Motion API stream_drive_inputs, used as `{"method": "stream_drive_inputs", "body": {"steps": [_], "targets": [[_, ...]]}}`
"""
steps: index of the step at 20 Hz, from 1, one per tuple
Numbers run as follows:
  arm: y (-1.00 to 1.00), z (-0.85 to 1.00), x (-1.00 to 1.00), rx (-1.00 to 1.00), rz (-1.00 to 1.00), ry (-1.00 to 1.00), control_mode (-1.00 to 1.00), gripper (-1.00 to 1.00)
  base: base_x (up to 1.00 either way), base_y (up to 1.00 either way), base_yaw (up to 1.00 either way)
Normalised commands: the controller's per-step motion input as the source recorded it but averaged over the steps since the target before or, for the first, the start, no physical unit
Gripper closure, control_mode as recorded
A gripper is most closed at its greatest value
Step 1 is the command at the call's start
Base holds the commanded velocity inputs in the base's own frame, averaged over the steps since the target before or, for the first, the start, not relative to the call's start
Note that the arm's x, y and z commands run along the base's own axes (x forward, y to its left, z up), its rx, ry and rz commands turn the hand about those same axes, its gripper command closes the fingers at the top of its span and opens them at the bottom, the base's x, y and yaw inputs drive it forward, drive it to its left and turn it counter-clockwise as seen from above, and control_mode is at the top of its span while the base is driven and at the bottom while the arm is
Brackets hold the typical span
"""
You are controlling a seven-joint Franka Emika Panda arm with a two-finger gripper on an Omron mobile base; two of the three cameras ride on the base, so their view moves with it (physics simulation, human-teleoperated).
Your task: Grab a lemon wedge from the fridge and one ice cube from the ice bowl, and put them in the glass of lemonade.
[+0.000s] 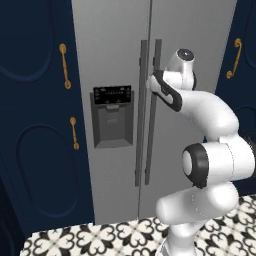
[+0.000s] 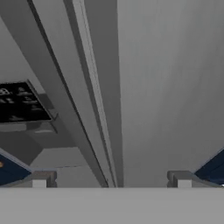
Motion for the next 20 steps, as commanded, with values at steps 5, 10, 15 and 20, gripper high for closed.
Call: {"method": "stream_drive_inputs", "body": {"steps": [5,10,15,20], "targets": [[0.0,0.0,0.19,-0.28,0.04,0.0,-1.0,-1.0,0.0,0.0,0.0],[0.0,-0.19,0.54,-0.03,0.03,-0.1,-1.0,-1.0,0.0,0.0,0.0],[-0.09,-0.25,0.66,-0.01,0.0,-0.01,-1.0,-1.0,0.0,0.0,0.0],[-0.15,-0.14,0.72,0.0,0.0,0.0,-1.0,-1.0,0.0,0.0,0.0]]}}
